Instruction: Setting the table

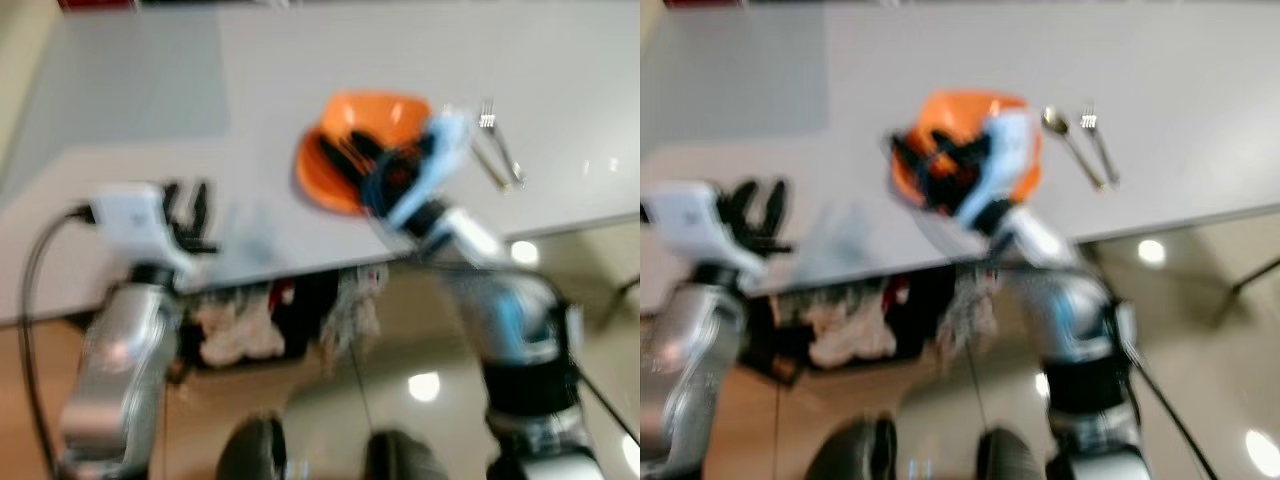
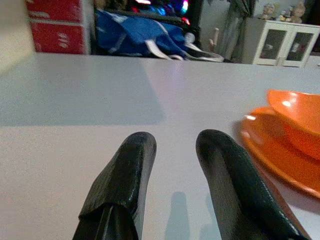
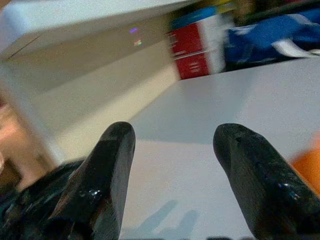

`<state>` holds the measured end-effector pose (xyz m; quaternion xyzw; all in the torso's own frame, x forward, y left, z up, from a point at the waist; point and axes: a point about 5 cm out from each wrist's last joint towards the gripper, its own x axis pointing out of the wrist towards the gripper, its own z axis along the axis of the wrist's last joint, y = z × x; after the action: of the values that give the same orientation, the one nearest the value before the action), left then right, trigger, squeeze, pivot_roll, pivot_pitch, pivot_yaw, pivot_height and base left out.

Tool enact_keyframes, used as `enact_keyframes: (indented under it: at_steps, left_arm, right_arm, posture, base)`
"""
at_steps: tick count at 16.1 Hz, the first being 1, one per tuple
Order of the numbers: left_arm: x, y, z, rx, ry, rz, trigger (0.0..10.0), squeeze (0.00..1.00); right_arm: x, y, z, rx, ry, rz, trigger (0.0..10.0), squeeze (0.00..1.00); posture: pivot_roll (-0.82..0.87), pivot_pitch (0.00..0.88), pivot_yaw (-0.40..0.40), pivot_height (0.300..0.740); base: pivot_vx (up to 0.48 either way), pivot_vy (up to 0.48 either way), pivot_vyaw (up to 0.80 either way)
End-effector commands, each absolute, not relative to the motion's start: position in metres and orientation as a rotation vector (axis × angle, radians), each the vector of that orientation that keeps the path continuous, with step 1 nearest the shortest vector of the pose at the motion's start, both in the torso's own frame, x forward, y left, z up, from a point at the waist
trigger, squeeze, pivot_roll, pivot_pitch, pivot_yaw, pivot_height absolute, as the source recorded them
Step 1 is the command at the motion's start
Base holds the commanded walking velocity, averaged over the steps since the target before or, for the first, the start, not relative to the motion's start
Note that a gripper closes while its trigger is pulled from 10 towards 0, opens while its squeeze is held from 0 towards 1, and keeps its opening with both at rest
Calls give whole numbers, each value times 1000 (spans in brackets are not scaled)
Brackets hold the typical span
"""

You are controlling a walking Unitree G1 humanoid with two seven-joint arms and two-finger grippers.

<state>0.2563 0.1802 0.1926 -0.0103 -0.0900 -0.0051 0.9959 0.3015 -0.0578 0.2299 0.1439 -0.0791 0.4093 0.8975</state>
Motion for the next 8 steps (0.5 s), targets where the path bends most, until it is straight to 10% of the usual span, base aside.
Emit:
enact_keyframes:
  at_steps: [1, 8]
  left_arm:
    - [256, 174, 188, -14, -171, -23, 10000, 0]
    - [261, 163, 175, 0, -143, -110, 10000, 0]
  right_arm:
    - [301, -60, 222, 248, -162, 845, 10000, 0]
    - [306, -48, 207, 172, -184, 840, 10000, 0]
  posture:
    - [-47, 135, -26, 740]
    - [-50, 108, -15, 740]
  base:
    - [0, 472, 0]
    - [0, 470, 0]
